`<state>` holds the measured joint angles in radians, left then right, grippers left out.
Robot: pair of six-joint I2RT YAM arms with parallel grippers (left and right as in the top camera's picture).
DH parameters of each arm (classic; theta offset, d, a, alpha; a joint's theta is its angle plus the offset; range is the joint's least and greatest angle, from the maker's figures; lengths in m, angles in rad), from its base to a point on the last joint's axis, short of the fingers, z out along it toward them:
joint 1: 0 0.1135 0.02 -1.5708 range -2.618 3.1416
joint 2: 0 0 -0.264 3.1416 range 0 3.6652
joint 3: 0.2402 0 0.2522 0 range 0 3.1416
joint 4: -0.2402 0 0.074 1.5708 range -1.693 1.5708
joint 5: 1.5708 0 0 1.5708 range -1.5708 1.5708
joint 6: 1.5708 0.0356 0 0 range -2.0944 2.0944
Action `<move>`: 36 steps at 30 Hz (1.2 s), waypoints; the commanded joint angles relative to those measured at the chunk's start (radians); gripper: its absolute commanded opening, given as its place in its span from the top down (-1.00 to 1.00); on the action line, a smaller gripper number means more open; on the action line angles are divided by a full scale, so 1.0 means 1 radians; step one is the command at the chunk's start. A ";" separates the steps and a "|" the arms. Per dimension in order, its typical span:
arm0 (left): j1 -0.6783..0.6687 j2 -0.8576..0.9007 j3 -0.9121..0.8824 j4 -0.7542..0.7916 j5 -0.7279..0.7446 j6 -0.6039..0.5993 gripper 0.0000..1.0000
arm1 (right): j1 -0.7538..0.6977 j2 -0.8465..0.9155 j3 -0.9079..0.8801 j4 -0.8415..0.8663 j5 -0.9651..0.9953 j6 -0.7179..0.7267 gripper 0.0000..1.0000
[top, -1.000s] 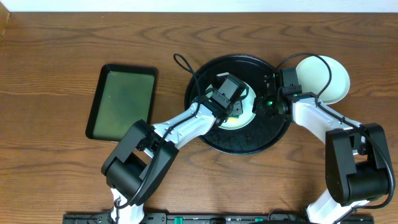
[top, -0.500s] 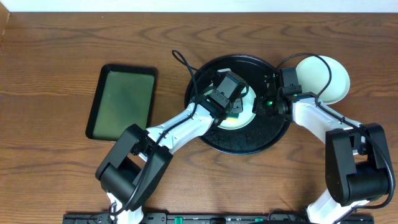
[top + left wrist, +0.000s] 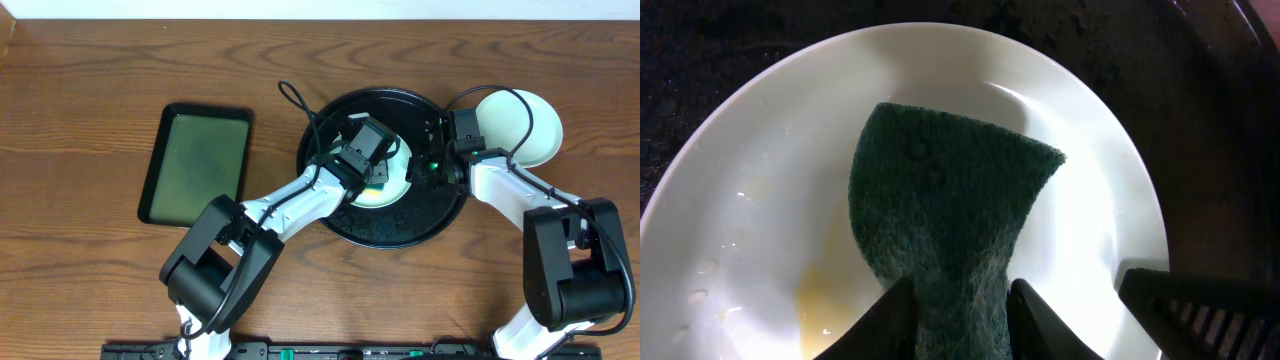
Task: Clean dirty plates on tray and stack at the side
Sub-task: 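Scrub the green plate with the sponge while the right gripper holds it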
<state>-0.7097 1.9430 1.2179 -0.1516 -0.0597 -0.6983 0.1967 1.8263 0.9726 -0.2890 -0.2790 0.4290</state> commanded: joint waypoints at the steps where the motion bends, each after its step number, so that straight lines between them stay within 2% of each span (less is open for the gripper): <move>1: -0.003 0.024 -0.017 0.000 -0.023 0.013 0.37 | -0.005 0.020 0.000 -0.013 0.042 0.003 0.98; 6: -0.010 0.064 -0.017 0.006 -0.023 0.013 0.41 | -0.005 0.020 0.000 -0.014 0.042 0.003 0.98; 10: -0.010 0.072 -0.017 0.008 -0.024 0.014 0.71 | -0.005 0.020 0.000 -0.014 0.042 0.003 0.98; 13: -0.010 0.070 -0.014 0.012 -0.024 0.013 0.85 | -0.005 0.020 0.000 -0.014 0.042 0.003 0.98; 17: -0.010 0.069 -0.007 0.012 -0.016 0.008 0.85 | -0.005 0.020 0.000 -0.014 0.042 0.003 0.97; 22: -0.010 0.069 -0.007 0.023 0.118 -0.151 0.85 | -0.005 0.020 0.000 -0.014 0.042 0.003 0.98; 25: -0.010 0.069 -0.007 0.056 0.152 -0.161 0.85 | -0.005 0.020 0.000 -0.014 0.042 0.003 0.98; 29: -0.010 0.070 -0.011 0.010 -0.011 -0.153 0.85 | -0.005 0.020 0.000 -0.014 0.042 0.003 0.98; 33: -0.009 0.071 -0.011 -0.129 -0.327 -0.145 0.86 | -0.005 0.020 0.000 -0.014 0.042 0.003 0.98; 34: -0.009 0.070 -0.011 -0.164 -0.447 -0.132 0.85 | -0.005 0.020 0.000 -0.014 0.042 0.003 0.97; 36: -0.009 0.063 -0.010 -0.169 -0.515 -0.085 0.85 | -0.005 0.020 0.000 -0.014 0.043 0.003 0.98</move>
<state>-0.7422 1.9842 1.2354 -0.2653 -0.2573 -0.8368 0.1967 1.8263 0.9726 -0.2897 -0.2787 0.4290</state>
